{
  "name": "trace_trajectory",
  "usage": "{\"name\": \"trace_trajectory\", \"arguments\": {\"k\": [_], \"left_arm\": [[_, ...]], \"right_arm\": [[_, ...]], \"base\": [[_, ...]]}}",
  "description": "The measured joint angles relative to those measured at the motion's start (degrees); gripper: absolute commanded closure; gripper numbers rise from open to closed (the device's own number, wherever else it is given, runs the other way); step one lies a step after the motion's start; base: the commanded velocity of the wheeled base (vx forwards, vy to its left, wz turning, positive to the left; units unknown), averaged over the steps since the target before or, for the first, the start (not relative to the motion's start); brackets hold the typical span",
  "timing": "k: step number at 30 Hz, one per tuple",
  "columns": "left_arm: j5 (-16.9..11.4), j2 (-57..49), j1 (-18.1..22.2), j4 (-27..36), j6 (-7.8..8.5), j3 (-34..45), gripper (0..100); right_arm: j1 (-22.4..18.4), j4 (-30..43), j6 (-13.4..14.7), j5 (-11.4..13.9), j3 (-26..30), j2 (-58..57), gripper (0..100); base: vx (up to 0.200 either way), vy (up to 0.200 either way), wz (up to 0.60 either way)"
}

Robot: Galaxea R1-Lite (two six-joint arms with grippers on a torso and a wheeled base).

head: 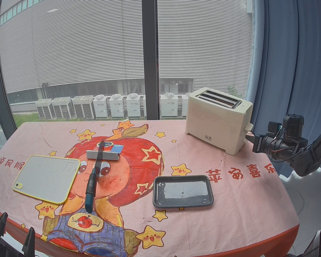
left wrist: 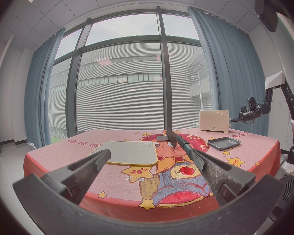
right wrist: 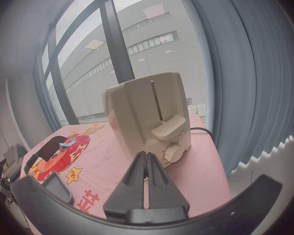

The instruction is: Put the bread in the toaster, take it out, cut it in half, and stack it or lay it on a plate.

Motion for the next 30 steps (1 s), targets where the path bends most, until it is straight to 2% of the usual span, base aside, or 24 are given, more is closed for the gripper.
{"name": "trace_trajectory", "arguments": {"k": [19,30], "left_arm": [[0.00,0.00,0.00,0.00,0.02,0.00,0],[0.00,0.00,-0.05,0.00,0.00,0.00,0]], "right_arm": [[-0.66,-0.05,-0.22,-0.37,-2.32,4.28,100],[-0.55,0.02,-0.33,-1.40,-4.23,5.68,100]], "base": [[0.000,0.000,0.00],[0.000,0.000,0.00]]}}
